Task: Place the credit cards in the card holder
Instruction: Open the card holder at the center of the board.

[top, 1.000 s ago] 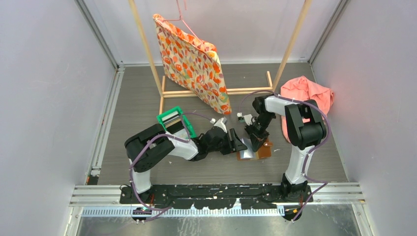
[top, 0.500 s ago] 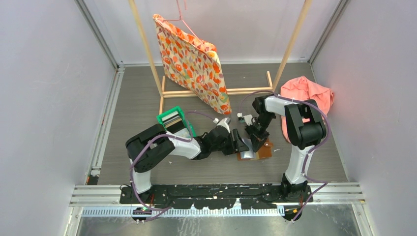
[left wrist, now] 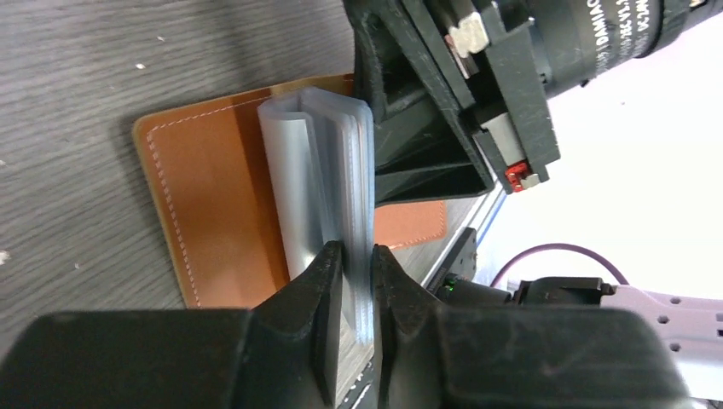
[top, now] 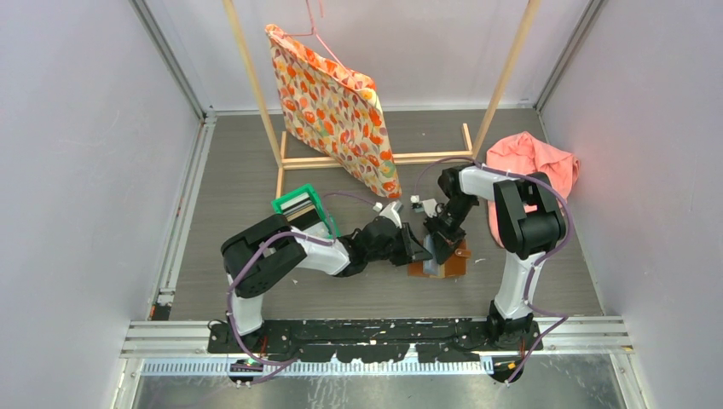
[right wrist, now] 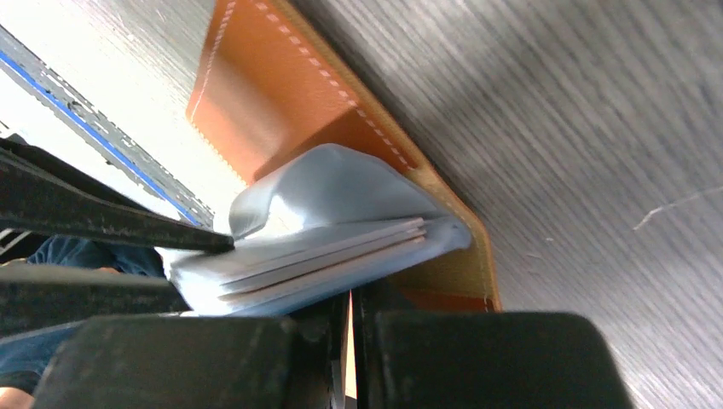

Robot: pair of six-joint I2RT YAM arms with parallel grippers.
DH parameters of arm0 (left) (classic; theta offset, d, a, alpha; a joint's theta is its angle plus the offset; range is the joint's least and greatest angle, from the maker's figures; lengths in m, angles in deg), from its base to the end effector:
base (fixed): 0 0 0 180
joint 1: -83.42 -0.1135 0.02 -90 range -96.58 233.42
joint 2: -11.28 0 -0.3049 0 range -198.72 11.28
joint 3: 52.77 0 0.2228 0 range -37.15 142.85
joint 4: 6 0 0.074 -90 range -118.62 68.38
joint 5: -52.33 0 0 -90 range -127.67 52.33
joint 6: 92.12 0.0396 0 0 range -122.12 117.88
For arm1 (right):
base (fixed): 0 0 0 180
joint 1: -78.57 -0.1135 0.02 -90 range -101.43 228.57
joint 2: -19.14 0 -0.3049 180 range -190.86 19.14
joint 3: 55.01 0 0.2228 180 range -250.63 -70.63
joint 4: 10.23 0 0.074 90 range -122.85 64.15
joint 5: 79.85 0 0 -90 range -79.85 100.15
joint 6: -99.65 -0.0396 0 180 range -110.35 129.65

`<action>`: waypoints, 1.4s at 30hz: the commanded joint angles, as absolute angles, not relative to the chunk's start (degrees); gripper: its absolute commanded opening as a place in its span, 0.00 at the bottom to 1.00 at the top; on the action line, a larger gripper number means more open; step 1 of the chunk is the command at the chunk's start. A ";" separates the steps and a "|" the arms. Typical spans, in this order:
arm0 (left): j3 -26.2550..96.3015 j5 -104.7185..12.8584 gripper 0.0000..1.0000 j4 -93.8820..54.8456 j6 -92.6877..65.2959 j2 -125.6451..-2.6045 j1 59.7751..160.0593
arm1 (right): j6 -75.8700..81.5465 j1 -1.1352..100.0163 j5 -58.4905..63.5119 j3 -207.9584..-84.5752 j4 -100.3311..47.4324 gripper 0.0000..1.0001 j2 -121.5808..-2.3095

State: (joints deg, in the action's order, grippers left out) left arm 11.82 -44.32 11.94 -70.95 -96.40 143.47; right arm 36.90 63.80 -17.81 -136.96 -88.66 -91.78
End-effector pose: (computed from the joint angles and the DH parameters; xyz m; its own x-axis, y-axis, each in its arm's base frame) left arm 0.1847 -0.3297 0.2036 -0.9280 -0.2447 -0.2810 0.1319 0.4897 -0.8619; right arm 0.2768 0.0922 0.1864 -0.7793 -0.6237 0.0610 -0.5021 0.6797 0.5347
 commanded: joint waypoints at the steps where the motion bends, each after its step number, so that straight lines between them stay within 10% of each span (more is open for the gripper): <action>1: 13.81 -44.67 0.10 14.99 -70.25 -97.13 143.97 | 38.07 63.69 -22.62 -138.35 -88.56 0.08 -88.02; 16: 15.68 -38.14 0.00 -11.33 -57.97 -85.99 144.13 | 39.90 68.00 -29.47 -138.48 -89.90 0.24 -79.96; 29: 27.36 -25.78 0.01 -36.88 -50.17 -85.35 150.09 | 33.56 63.89 -28.15 -138.86 -86.74 0.13 -89.52; 42: 32.17 -29.27 0.24 -34.69 -48.61 -91.72 151.63 | 29.74 61.95 -24.57 -140.31 -85.00 0.12 -95.18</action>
